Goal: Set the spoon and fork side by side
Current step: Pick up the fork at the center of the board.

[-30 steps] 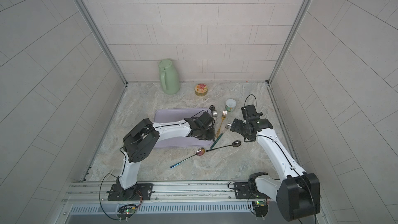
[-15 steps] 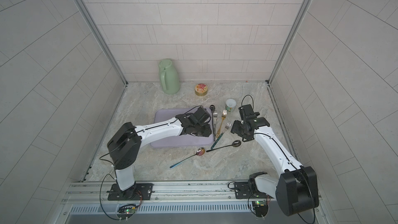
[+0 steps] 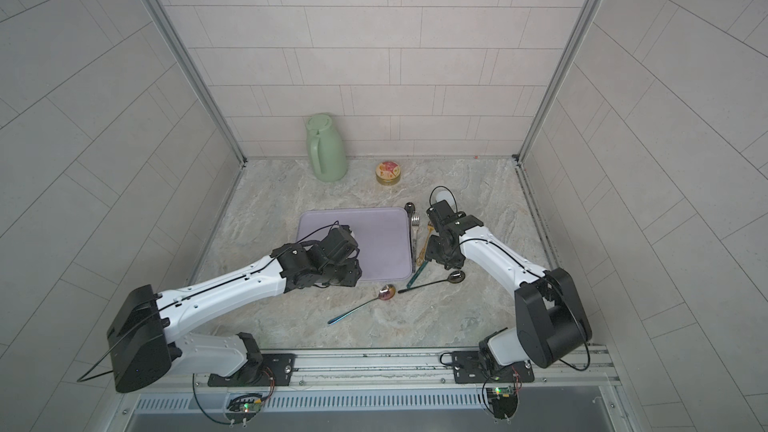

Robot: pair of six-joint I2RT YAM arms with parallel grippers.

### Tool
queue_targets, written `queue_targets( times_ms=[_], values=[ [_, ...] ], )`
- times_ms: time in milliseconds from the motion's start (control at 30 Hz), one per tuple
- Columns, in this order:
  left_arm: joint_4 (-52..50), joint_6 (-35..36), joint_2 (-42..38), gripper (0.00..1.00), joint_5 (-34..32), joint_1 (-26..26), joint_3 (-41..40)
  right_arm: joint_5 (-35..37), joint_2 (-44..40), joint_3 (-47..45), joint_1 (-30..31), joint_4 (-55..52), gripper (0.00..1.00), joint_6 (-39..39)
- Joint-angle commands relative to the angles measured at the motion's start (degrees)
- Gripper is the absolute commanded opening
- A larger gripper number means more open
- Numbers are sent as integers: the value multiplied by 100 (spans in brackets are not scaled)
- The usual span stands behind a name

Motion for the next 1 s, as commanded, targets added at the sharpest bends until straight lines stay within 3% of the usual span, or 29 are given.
queue_targets(
  times_ms=[0,267,667,967],
  values=[
    [-227,-63,-244,44,-121,20,-179,158,314,165,127,278,61,149],
    [-301,-29,-200,44,-62,27,-134,-17,1025,376,231,590,49,24],
    [-319,-23,-95,44,-65,26,-30,20,1463,539,264,456,45,-66],
    [-571,-85,-240,44,-144,27,109,-11,1697,624,257,197,30,-225]
  ],
)
